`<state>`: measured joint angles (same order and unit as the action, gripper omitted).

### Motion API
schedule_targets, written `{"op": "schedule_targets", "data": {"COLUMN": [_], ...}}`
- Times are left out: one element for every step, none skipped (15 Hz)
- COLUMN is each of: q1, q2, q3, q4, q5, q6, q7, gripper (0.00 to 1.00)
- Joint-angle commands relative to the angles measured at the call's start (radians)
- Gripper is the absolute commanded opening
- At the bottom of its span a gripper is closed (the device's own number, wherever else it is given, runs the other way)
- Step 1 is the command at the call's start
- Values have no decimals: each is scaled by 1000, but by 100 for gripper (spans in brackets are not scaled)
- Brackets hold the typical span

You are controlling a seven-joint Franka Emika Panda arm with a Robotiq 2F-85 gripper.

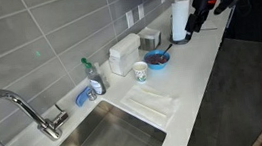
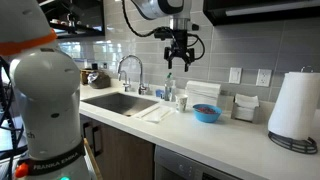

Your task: Remove one napkin from the silver napkin holder and put it on the counter next to the paper cup on the left

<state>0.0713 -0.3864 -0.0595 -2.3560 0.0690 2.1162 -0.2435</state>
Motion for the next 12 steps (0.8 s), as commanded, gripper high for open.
{"op": "schedule_targets", "data": {"q1": [-7,-7,-7,-7,-7,-7,-7,-7,-7,-7,-18,-21], "q2": [0,0,0,0,0,0,0,0,0,0,25,54], "q3": [7,7,7,7,7,7,7,7,7,7,24,30], "q4": [2,2,2,2,2,2,2,2,2,2,1,14], "q5": [3,3,3,3,3,3,3,3,3,3,-20,-10], "q6": [-3,-3,-3,-3,-3,-3,-3,-3,-3,-3,51,79], "q7": [-2,-2,-2,-2,-2,-2,-2,-2,-2,-2,43,86], "gripper": [100,100,100,100,100,100,100,100,100,100,100,100]}}
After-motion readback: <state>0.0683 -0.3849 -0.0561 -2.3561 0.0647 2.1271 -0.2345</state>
